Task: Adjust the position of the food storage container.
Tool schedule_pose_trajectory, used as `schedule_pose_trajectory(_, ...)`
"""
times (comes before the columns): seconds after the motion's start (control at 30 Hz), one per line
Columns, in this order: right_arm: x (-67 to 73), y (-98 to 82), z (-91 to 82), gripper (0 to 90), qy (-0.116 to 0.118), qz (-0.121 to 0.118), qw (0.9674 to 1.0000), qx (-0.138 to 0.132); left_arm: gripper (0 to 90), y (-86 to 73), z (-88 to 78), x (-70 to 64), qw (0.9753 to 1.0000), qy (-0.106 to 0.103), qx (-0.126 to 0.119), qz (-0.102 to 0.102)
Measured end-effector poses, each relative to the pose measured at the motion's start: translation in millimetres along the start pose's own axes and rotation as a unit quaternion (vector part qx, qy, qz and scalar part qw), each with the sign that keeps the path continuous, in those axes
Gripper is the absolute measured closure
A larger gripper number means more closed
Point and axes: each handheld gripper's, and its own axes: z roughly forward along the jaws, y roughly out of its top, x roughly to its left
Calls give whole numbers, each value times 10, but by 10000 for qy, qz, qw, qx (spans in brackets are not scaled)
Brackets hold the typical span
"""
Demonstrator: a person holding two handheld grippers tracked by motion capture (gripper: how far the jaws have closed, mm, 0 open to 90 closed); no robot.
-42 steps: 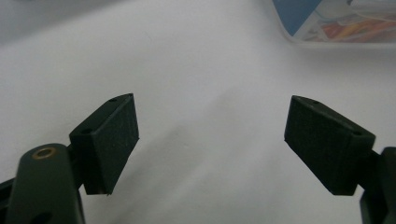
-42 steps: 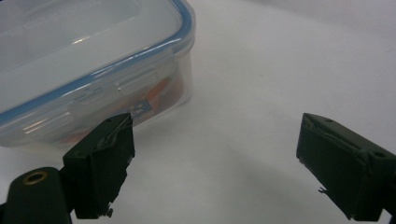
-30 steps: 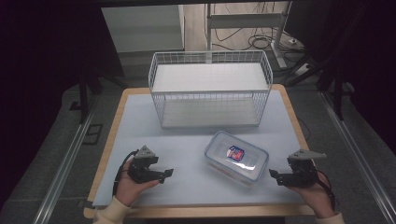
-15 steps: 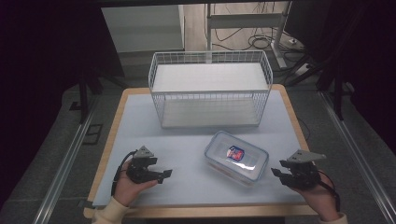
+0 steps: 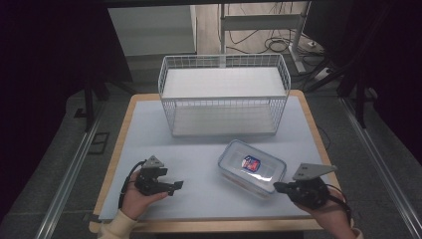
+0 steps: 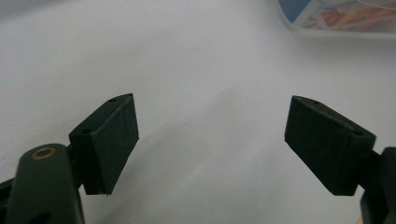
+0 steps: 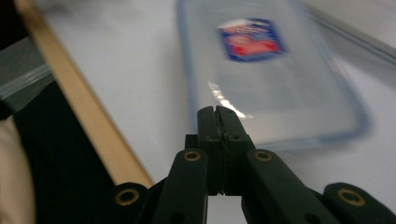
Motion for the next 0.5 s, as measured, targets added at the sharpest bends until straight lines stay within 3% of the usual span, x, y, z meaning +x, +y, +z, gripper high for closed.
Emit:
schedule_pose_trajectory(0.13, 277, 110, 229, 894, 390, -424, 9979, 288, 174, -9, 26, 8, 10000, -14, 56, 16)
schedule_pose_trajectory(0.2, 341, 109, 328, 896, 474, -515, 9966, 436, 174, -13, 31, 5, 10000, -7, 76, 29)
schedule_pose_trajectory(0.37, 360, 56, 493, 898, 402, -552, 9949, 743, 171, -14, 34, 4, 10000, 13, 65, 14)
schedule_pose_trajectory(0.5, 335, 38, 509, 898, 222, -569, 9949, 798, 171, -16, 39, 1, 10000, 9, 70, 21)
